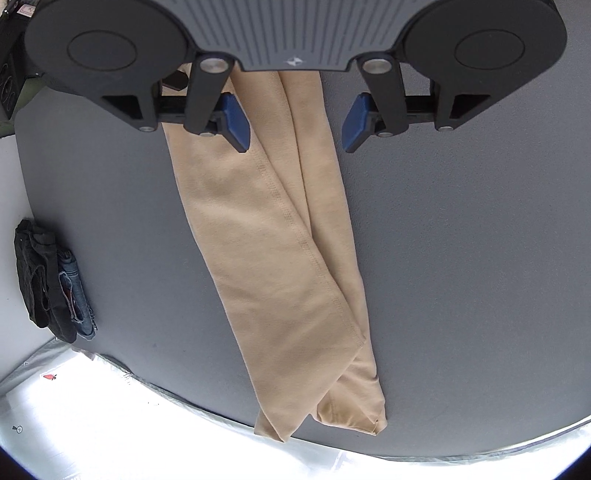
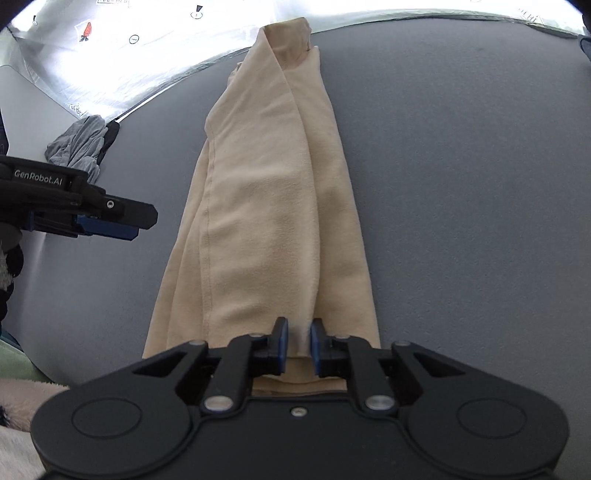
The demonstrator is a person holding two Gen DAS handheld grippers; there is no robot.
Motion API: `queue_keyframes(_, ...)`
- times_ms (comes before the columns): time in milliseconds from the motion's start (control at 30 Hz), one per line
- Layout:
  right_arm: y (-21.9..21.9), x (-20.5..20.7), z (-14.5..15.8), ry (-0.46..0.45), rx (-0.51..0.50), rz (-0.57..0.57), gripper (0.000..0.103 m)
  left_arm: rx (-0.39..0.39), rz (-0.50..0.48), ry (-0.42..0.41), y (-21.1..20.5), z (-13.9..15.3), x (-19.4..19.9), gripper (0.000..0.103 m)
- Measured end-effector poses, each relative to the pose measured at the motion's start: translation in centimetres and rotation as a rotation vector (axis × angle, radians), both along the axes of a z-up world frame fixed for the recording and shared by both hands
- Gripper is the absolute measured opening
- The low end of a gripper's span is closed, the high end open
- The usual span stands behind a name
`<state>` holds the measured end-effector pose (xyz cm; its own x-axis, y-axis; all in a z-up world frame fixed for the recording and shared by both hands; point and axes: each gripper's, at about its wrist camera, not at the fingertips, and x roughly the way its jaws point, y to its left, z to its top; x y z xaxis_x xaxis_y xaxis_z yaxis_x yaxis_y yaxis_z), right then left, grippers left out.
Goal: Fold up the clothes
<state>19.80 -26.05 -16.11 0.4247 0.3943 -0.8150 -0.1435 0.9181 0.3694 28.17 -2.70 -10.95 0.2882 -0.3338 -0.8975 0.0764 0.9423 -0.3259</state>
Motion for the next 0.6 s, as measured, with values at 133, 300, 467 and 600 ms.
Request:
queue_keyframes(133,-1.0,0.1,1.6,-0.073,0.025,-0.045,0.048,0.025,0.002,-0.035,-0.2,0.2,0.3,0.06)
queue_keyframes(300,-4.3,0.6,4.0,-0.168,0.059,-0.15,0.049,0.072,0.018,-0.124,-0.3,1.0,1.4,0.078)
queue_keyframes(467,-6.0,4.4,4.6,-0.195,0.111,-0.18,0.013,0.056,0.031,-0.209,-1.1,1.6,3.8,0.076)
queue_keyframes(600,-5.8,8.8,4.9,-0.206,0.134,-0.145,0.011,-0.035,0.062,-0.28,-2.0,1.7,6.7,0.051)
